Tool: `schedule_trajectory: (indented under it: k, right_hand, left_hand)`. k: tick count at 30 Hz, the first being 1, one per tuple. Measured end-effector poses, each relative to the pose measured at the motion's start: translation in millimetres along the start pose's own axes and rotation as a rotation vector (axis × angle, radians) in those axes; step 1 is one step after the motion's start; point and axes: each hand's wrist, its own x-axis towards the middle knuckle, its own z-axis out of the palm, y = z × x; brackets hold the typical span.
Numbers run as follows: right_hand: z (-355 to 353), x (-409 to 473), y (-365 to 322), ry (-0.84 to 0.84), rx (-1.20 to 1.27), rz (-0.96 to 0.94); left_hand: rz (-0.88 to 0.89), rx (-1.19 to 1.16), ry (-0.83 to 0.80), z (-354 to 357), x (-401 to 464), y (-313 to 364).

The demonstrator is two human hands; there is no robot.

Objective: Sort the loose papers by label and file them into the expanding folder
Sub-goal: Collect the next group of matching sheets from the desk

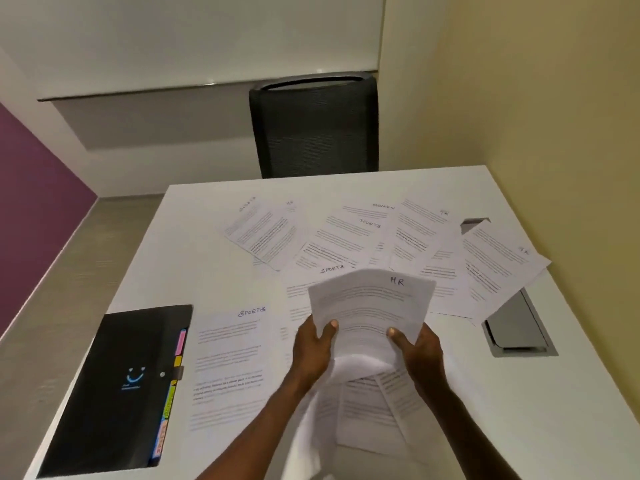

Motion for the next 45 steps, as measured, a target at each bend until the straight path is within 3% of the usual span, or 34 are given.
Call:
schedule_trajectory:
  k: [7,12,15,20,26,28,30,33,41,45]
  right_hand:
    - [18,22,-18,-0.048,-0.229,-0.021]
    - [49,44,-23,-0.153,-0.432,-0.011]
    - [75,59,-31,-0.227,-0.465,-0.018]
    - [125,82,-48,-0.406,-0.367,0.066]
    - [190,131,-56,-0.623,-0.502,0.115]
    - [215,160,-62,-0.591,-0.555,0.154]
    - [239,198,-64,-0.442,-0.527,0.148]
    - [269,262,-68,-0.24,-0.665,-0.015]
    - [325,390,-67,-0.101,-0.817,-0.041]
    - [342,415,-60,-0.084,-1.006,0.05]
  left_hand:
    - [0.054,-0.109,0.004,-27,33,16]
    - [-0.07,-0.188,0.084,-72,70,16]
    - [-0.116,-0.253,0.107,-105,87,4]
    - [-0.24,-0.599,0.039,-156,107,-23]
    - [-0.282,-0.661,0.111,-192,135,-49]
    - [-0.295,-0.631,0.183,-203,150,-58]
    - [-0.287,-0.6,0.239,-214,166,-65]
    - [-0.282,-0.569,0.242,-225,182,-74]
    - [-0.399,-0.498,0.325,-229,205,-95]
    - [-0.362,-0.477,0.348,-236,206,-99]
